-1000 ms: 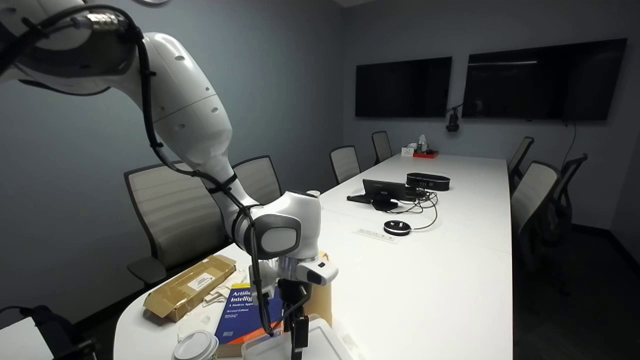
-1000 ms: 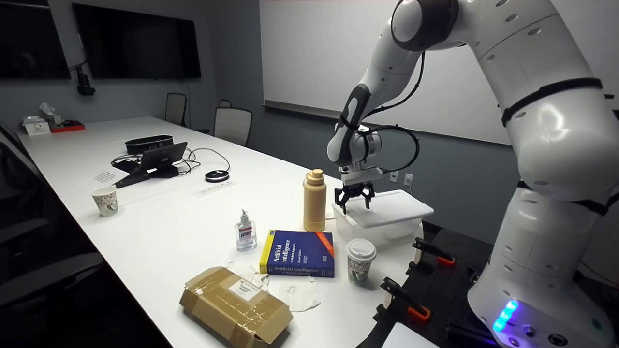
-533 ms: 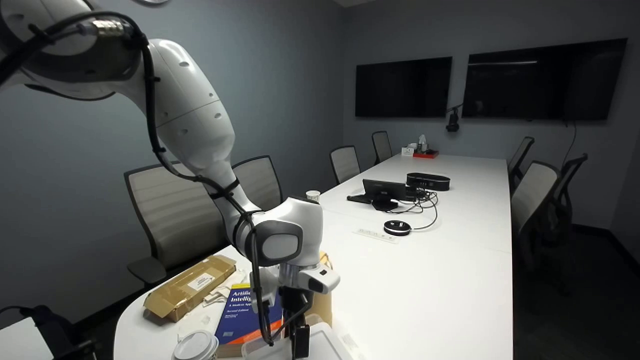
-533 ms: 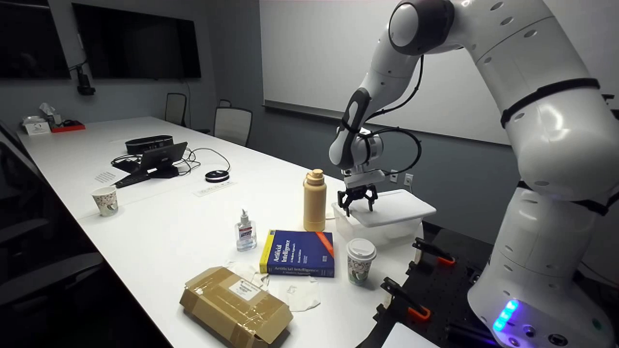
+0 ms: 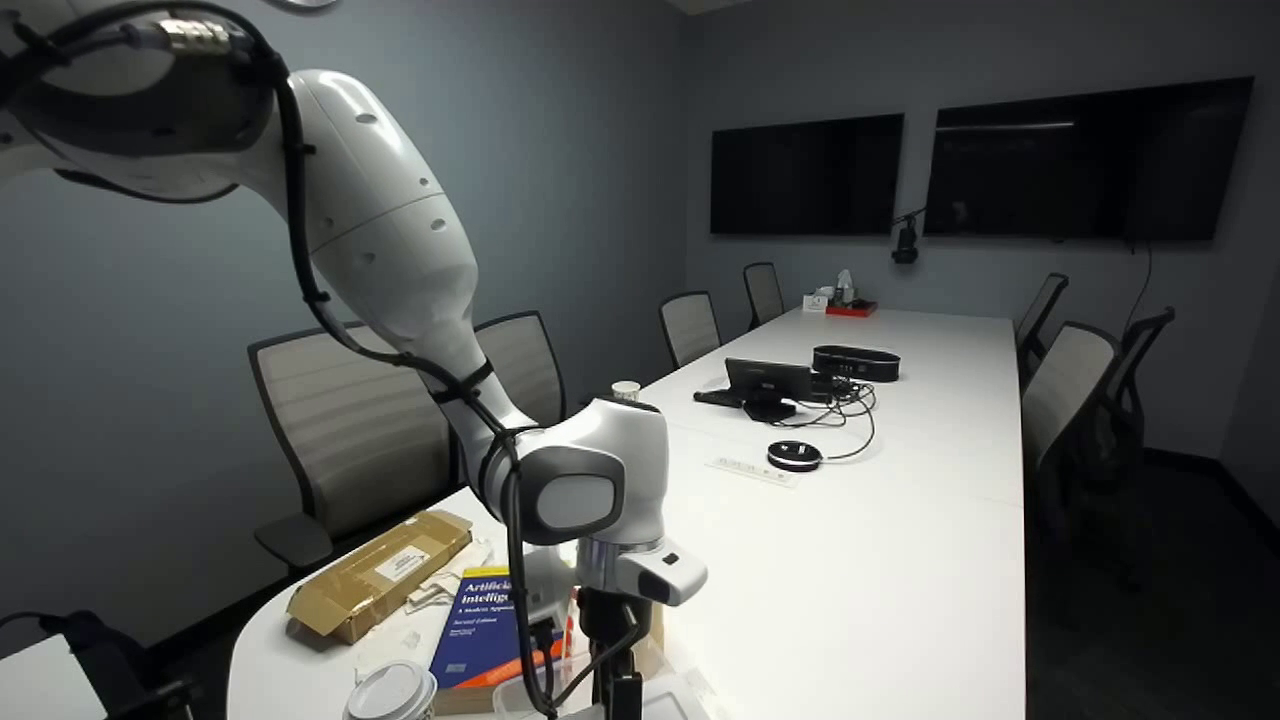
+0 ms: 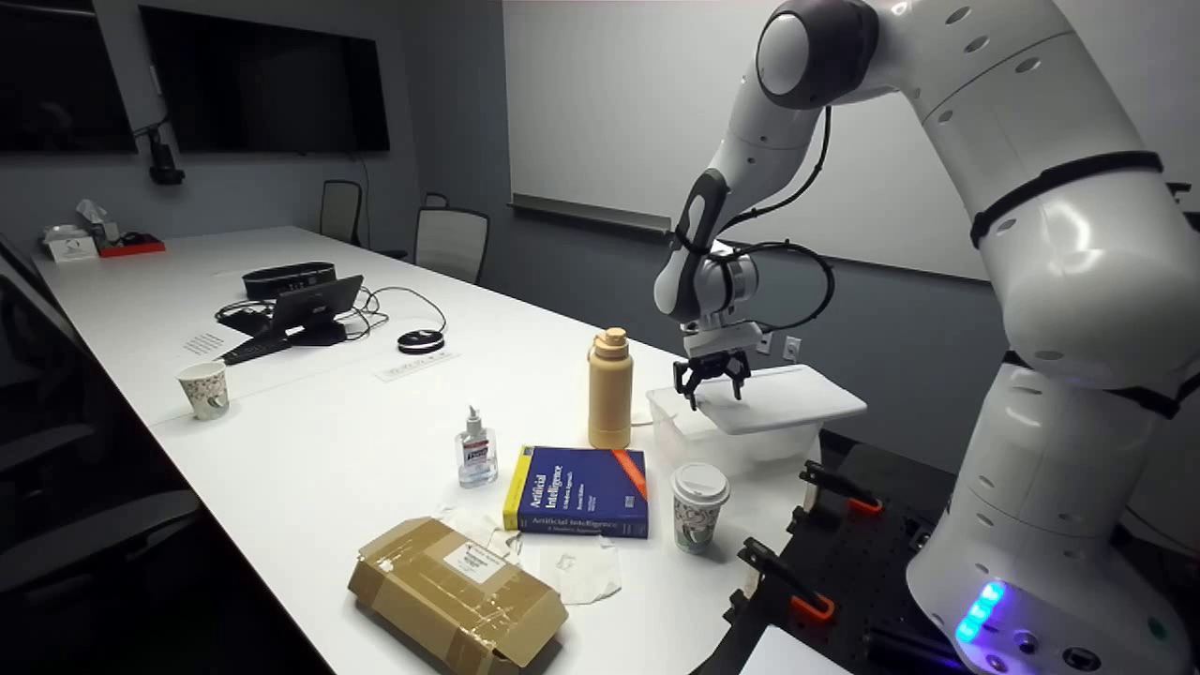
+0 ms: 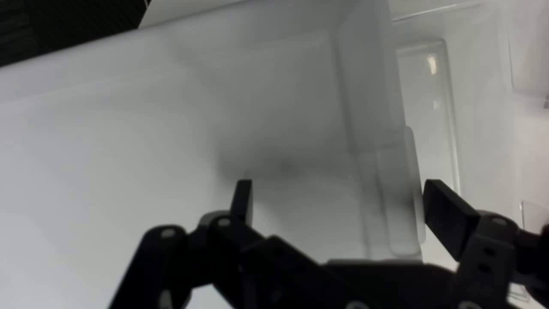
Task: Move the lid on top of the clear container to the right.
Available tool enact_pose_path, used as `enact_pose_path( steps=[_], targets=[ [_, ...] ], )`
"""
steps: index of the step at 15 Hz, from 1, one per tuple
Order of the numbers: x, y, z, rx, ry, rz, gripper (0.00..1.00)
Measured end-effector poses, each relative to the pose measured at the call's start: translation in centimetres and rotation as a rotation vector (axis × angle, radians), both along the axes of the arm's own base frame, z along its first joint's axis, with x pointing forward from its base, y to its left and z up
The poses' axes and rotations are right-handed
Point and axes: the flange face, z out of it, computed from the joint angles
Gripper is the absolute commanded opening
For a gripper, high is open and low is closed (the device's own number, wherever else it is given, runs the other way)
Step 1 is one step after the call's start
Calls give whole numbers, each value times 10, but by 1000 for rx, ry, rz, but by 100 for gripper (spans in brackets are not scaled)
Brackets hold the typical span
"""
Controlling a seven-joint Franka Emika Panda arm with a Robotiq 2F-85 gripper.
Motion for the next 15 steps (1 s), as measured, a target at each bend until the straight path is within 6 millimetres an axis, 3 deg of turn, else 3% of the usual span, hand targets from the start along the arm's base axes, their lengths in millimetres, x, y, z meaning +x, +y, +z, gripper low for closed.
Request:
enact_pose_path(
  steps=[15],
  targets=[
    [-41,-60,3,-16,5,-137,100]
  ],
)
